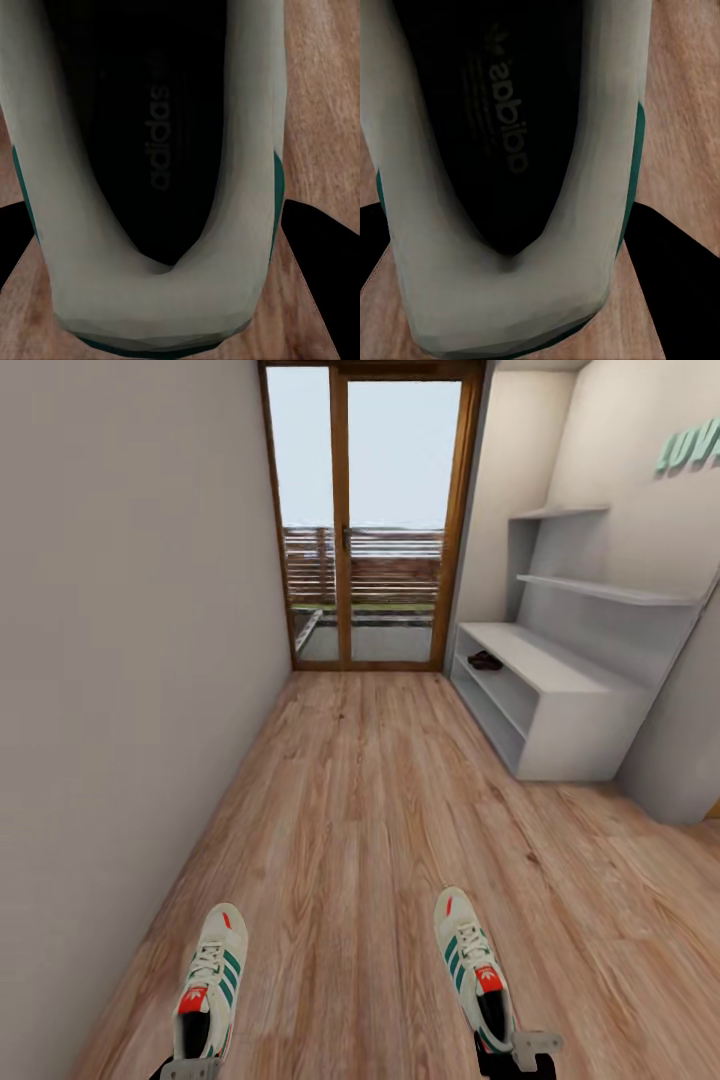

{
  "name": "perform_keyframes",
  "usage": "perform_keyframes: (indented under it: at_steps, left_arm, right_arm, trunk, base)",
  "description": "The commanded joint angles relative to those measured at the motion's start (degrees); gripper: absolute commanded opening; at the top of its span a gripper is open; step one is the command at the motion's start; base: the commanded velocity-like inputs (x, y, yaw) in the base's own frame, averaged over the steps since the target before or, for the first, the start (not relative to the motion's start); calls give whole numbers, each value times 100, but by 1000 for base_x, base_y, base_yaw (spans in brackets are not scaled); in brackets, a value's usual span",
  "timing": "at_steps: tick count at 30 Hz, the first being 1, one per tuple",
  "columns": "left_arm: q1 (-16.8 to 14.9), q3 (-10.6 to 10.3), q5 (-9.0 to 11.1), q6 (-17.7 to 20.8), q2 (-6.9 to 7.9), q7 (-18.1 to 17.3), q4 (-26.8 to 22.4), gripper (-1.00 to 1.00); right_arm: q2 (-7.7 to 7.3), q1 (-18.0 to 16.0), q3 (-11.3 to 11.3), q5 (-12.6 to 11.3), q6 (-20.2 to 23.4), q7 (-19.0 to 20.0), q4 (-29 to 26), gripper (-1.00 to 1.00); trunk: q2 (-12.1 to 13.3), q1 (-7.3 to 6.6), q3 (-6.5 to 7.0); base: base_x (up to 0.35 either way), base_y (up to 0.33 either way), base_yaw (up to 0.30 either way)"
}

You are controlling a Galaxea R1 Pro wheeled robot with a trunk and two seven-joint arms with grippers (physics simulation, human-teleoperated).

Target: Pick up the two gym shoes and the two sandals from the corridor floor and place them onto the hallstand (shoe rack) in the corridor, making sure they are on the rack and not on the floor. Arrange them so the two gym shoes are next to each other and the two sandals are next to each other.

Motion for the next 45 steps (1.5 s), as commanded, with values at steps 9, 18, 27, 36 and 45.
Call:
perform_keyframes:
  at_steps: [9, 18, 27, 36, 45]
  left_arm:
    - [-5, 51, -57, -19, -3, -31, 3, -100]
    - [-5, 51, -57, -16, -3, -31, 4, -100]
    - [-5, 51, -56, -19, -3, -31, 4, -100]
    - [-5, 51, -57, -20, -3, -31, 4, -100]
    - [-5, 51, -57, -20, -3, -31, 4, -100]
  right_arm:
    - [1, -4, -16, 34, -16, -15, 4, -100]
    - [-5, -4, -24, 34, -16, -16, 4, -100]
    - [-16, -4, -25, 42, -16, -16, 4, -100]
    - [-17, -4, -25, 43, -16, -16, 4, -100]
    - [-17, -4, -25, 43, -16, -16, 4, -100]
  trunk:
    - [-2, 2, -5]
    - [-2, 2, -5]
    - [-2, 2, -5]
    - [-2, 2, -5]
    - [-2, 2, -5]
  base:
    - [339, 0, 0]
    - [339, 0, 0]
    - [339, 0, 0]
    - [339, 0, 0]
    - [339, 0, 0]
